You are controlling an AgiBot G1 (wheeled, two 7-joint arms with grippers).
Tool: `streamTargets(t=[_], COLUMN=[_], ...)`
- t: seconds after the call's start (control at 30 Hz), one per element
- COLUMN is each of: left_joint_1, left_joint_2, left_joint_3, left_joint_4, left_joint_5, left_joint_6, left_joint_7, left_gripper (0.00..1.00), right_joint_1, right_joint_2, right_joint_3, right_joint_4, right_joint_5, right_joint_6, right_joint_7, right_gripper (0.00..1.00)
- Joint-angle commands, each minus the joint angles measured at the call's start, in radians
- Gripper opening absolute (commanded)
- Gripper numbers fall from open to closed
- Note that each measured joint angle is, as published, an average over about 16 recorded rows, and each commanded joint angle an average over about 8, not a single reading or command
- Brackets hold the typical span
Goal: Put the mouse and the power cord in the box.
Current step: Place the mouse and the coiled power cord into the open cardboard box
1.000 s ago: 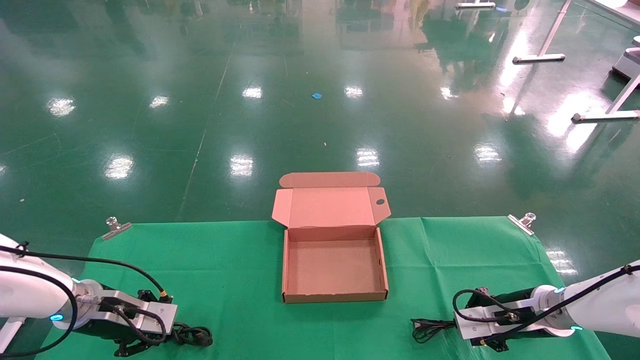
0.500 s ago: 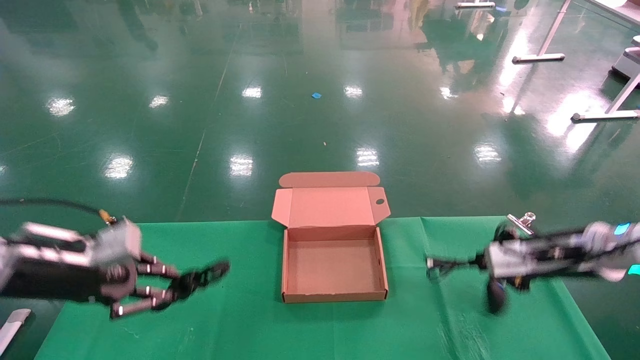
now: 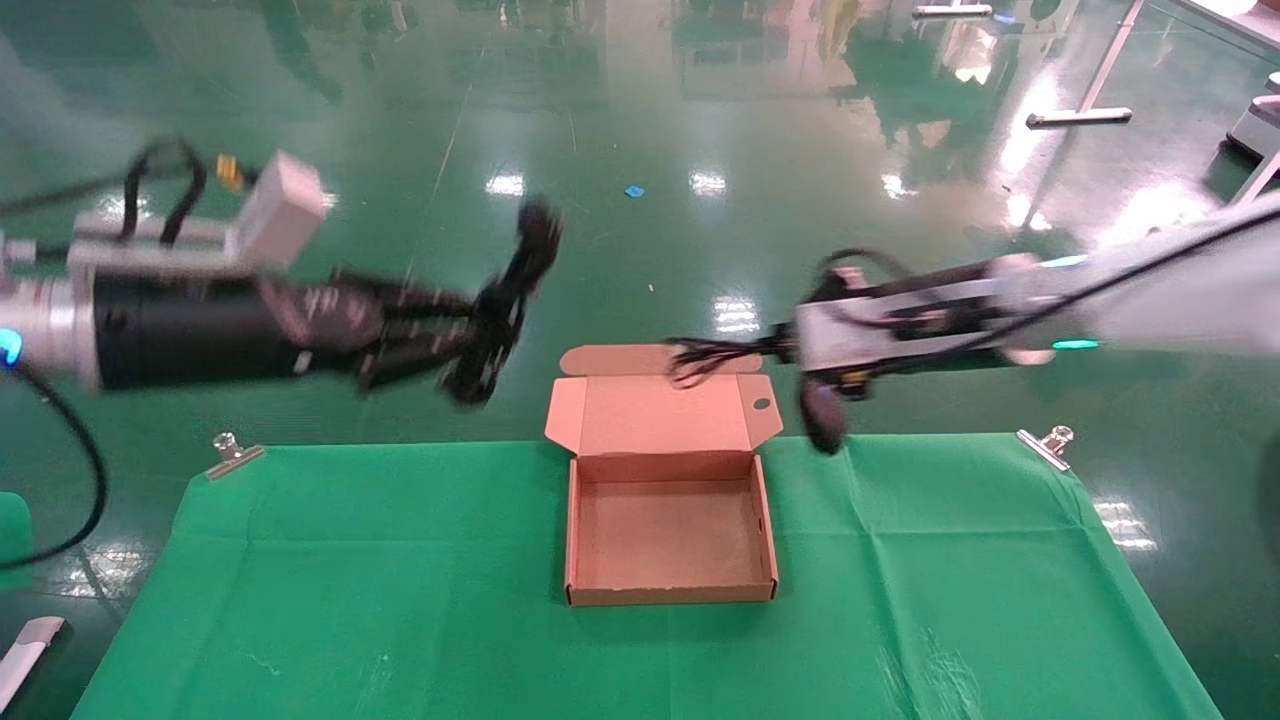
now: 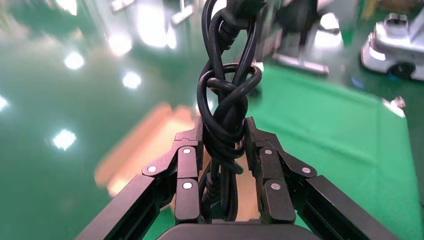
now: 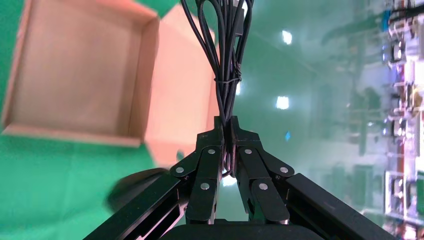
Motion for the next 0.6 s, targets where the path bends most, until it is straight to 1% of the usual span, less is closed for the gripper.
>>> streamTargets(t=[0.03, 0.17, 0.27, 0.47, 0.6], left_joint_1=[-0.017, -0.034, -0.037, -0.020, 0.002], left_joint_2=[0.019, 0.019, 0.004, -0.039, -0.057], left_joint_3=[-0.020, -0.034, -0.036, -0.034, -0.035], left_joint_4=[-0.005, -0.023, -0.033, -0.044, -0.061], left_joint_5=[-0.023, -0.044, -0.048, -0.042, -0.039], left_joint_6=[-0.016, -0.029, -0.024, 0.007, 0.026], left_joint_7=[-0.021, -0.019, -0.014, -0.012, -0.019], left_gripper=[0.00, 0.00, 0.00, 0.00, 0.00], right_joint_1=[-0.007, -0.053, -0.100, -0.188, -0.223], right_joint_2=[-0.047, -0.120, -0.149, -0.157, -0.153], right_joint_3=[-0.001, -0.006, -0.013, -0.050, -0.079], right_joint_4=[0.008, -0.018, -0.010, 0.053, 0.054], right_joint_5=[-0.003, 0.001, 0.017, 0.059, 0.078], right_joint_6=[0.040, 0.088, 0.105, 0.137, 0.169], right_joint_7=[0.008, 0.011, 0.027, 0.109, 0.169], right_gripper=[0.00, 0.00, 0.00, 0.00, 0.00])
